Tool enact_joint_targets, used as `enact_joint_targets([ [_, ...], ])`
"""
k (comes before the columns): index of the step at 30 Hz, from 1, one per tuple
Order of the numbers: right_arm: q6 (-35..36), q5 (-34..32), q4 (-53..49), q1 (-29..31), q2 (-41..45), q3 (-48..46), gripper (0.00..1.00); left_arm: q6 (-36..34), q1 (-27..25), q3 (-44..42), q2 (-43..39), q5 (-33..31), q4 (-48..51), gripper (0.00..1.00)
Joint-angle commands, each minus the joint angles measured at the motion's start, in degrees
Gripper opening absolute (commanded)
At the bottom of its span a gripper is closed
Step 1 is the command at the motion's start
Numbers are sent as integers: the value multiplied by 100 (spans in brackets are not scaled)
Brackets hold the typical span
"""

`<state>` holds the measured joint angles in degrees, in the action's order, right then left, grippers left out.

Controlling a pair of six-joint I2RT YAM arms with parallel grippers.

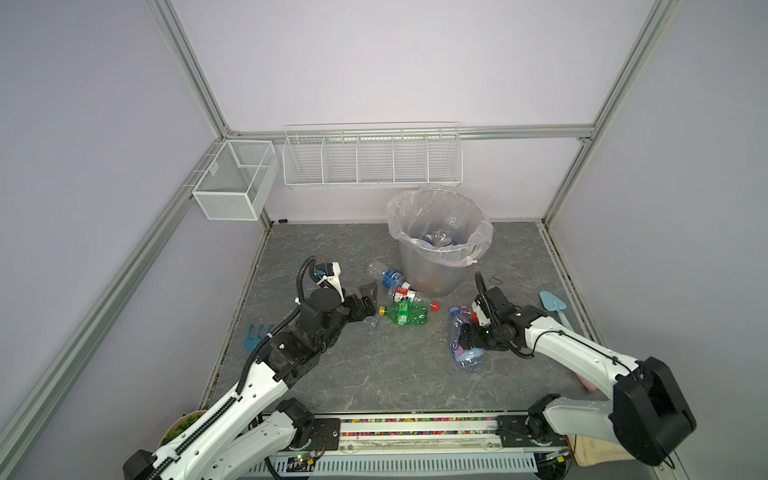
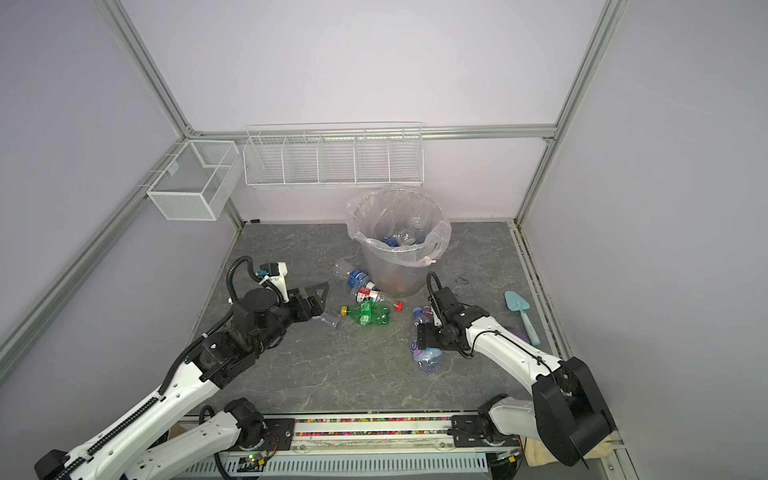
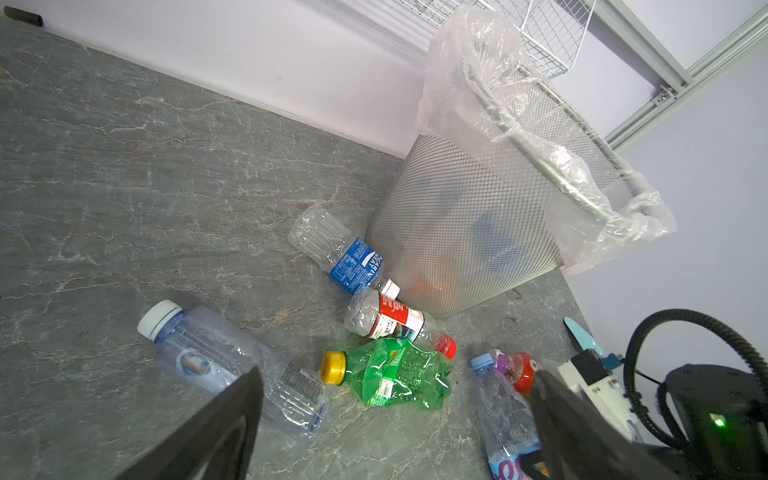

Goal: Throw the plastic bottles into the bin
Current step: 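Move the right gripper down to the colorful-label blue-cap bottle, then lower the right gripper around the colorful-label bottle and close it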

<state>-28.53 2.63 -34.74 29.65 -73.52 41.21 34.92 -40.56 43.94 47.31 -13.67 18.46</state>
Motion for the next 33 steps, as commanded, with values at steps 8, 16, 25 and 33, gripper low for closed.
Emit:
enact_joint_targets([
  [8,-235,148,418,198,-292,-128,89,-16,-31,93,-96,-48,0,99],
  [16,-363,230,643,379,-519,-177,95,-11,-31,79,-150,-66,12,99],
  [25,-390,212,534,487,-802,-42,61,-11,-31,50,-221,-96,44,99],
  [33,-370,-112,239,640,-649,161,37,-20,-31,43,-245,-116,52,99],
])
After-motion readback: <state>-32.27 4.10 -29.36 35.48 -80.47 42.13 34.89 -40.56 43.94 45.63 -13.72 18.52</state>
